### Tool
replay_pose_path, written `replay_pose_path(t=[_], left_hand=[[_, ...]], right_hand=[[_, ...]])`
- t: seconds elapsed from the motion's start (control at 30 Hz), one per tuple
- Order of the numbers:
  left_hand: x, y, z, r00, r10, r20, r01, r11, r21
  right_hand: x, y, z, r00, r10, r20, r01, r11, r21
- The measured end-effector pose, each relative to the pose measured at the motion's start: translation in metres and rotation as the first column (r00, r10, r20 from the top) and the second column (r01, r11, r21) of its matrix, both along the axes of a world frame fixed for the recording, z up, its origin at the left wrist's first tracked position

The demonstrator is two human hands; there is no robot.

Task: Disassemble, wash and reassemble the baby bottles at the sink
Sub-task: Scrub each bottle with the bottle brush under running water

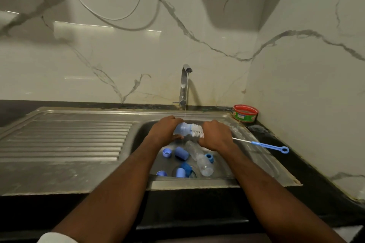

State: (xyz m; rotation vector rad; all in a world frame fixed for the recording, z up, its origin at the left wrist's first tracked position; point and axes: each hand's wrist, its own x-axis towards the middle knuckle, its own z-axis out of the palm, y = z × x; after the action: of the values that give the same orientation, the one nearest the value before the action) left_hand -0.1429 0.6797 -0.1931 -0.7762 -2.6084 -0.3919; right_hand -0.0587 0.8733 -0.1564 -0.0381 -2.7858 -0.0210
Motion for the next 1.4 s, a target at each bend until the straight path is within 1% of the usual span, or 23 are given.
replay_pose_path(t=[0.07,0.17,0.23,0.3,0.4,0.47,0.53,0.63,0.7,0.77,0.8,0.93,1.07,1.23,1.3,1.33,1.4], left_hand=[[0.000,-0.002,0.000,1.000,0.012,0.005,-0.012,1.000,0.024],[0.001,0.000,0.004,0.999,0.007,-0.038,-0.005,0.999,0.051],[0.001,0.000,0.005,0.998,0.028,-0.048,-0.024,0.998,0.064],[0.000,-0.001,0.004,0.999,0.033,-0.027,-0.031,0.997,0.069],[0.003,0.003,0.006,0.998,0.019,-0.056,-0.014,0.997,0.078],[0.003,0.004,0.006,0.995,0.018,-0.094,-0.011,0.997,0.082],[0.003,-0.001,0.005,0.995,0.047,-0.085,-0.038,0.994,0.101],[0.001,-0.008,0.007,0.991,0.125,-0.038,-0.116,0.976,0.182],[0.003,-0.003,0.008,0.995,0.099,-0.034,-0.093,0.987,0.134],[0.003,0.002,0.005,0.998,0.054,-0.042,-0.052,0.998,0.048],[0.003,0.004,0.004,0.998,0.053,-0.042,-0.051,0.998,0.032],[0.002,0.003,0.004,0.997,0.068,-0.043,-0.065,0.996,0.057],[0.001,0.001,0.002,0.998,0.063,-0.030,-0.061,0.996,0.058],[0.004,0.009,0.006,0.997,0.066,-0.050,-0.062,0.995,0.077],[0.004,0.004,0.008,0.993,0.099,-0.057,-0.095,0.993,0.066],[0.003,-0.001,0.008,0.990,0.134,-0.045,-0.130,0.988,0.086],[0.003,-0.007,0.008,0.983,0.180,-0.029,-0.173,0.973,0.152]], right_hand=[[-0.003,-0.003,0.002,1.000,0.020,-0.017,-0.020,1.000,0.005],[-0.007,-0.005,0.005,0.999,-0.041,-0.033,0.040,0.999,-0.034],[-0.009,-0.008,0.003,1.000,-0.011,-0.008,0.010,0.999,-0.036],[-0.008,-0.007,0.005,1.000,0.003,-0.007,-0.003,1.000,-0.028],[-0.012,0.002,0.010,0.994,-0.097,-0.052,0.094,0.994,-0.049],[-0.014,-0.002,0.007,0.994,-0.107,-0.009,0.105,0.991,-0.076],[-0.016,-0.003,0.003,0.998,-0.056,0.011,0.057,0.997,-0.059],[-0.018,0.007,0.011,0.995,-0.099,-0.013,0.097,0.993,-0.073],[-0.021,0.009,0.010,0.993,-0.117,-0.003,0.117,0.991,-0.073],[-0.021,0.003,0.007,0.995,-0.087,0.042,0.088,0.996,-0.030],[-0.020,0.001,0.005,0.996,-0.074,0.049,0.075,0.997,-0.011],[-0.021,0.006,0.008,0.998,-0.067,0.019,0.068,0.997,-0.041],[-0.024,0.005,0.006,0.997,-0.068,0.048,0.069,0.997,-0.035],[-0.023,0.004,0.011,0.994,-0.107,-0.013,0.106,0.994,-0.039],[-0.020,0.000,0.008,0.997,-0.077,0.025,0.078,0.996,-0.045],[-0.018,0.002,0.008,0.997,-0.071,0.043,0.073,0.996,-0.044],[-0.018,0.009,0.011,0.995,-0.089,0.032,0.091,0.995,-0.046]])
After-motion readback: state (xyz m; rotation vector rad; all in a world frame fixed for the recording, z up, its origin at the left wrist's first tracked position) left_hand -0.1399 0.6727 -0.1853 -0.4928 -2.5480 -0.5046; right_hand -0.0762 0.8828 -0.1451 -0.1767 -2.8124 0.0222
